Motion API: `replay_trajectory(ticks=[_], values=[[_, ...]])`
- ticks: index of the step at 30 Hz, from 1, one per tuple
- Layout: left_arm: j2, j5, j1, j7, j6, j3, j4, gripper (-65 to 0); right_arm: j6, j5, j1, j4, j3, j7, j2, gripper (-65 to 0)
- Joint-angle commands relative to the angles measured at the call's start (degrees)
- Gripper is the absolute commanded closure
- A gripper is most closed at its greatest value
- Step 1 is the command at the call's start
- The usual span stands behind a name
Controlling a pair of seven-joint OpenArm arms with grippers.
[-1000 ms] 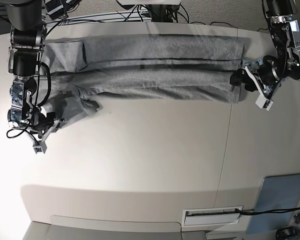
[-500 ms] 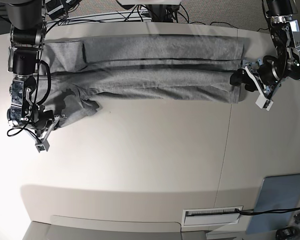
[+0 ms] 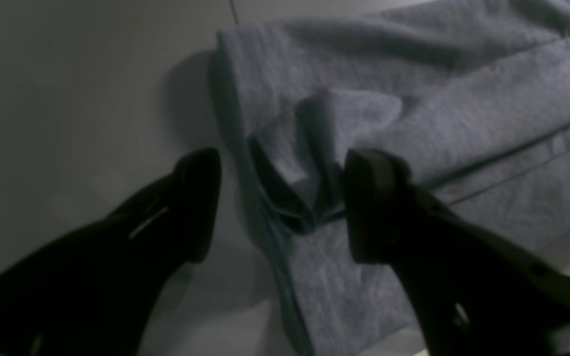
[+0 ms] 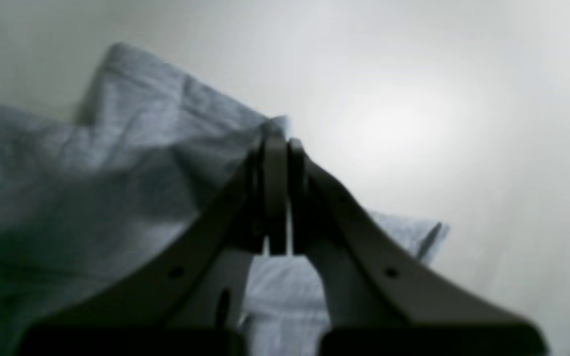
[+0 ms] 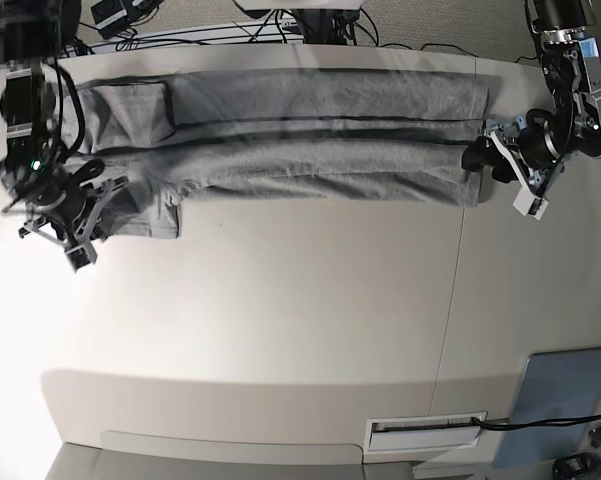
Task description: Fold the T-shirt properly
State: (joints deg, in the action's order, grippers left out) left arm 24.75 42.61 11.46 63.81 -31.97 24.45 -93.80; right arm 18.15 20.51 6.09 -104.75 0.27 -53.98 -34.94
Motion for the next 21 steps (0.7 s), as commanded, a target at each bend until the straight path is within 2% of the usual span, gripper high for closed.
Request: replay_trajectory(ticks=[1,5,10,21], values=[[1.0,0.5,-0.7,-0.8,-0.1,0.3,-1.0,-39.7,-0.8,0.0,1.8,-3.5,0.6,1.3,-1.4,0.0],[1.0,0.2,-0.7,-0.8,-0.1,0.3,-1.0,-39.7,-3.1,-2.0,11.5,-13.7,0.6,1.5,-1.7,0.0],[1.0,0.2,-0.7,-0.8,-0.1,0.3,-1.0,-39.7,-3.9,-2.6,21.4,-21.1,0.6,1.5,-1.7,0.0],[1.0,0.2,-0.7,-0.8,-0.1,0.3,-1.0,-39.7,-4.0,-2.0,31.7,-29.7,0.5,-2.2,-1.7,0.0]])
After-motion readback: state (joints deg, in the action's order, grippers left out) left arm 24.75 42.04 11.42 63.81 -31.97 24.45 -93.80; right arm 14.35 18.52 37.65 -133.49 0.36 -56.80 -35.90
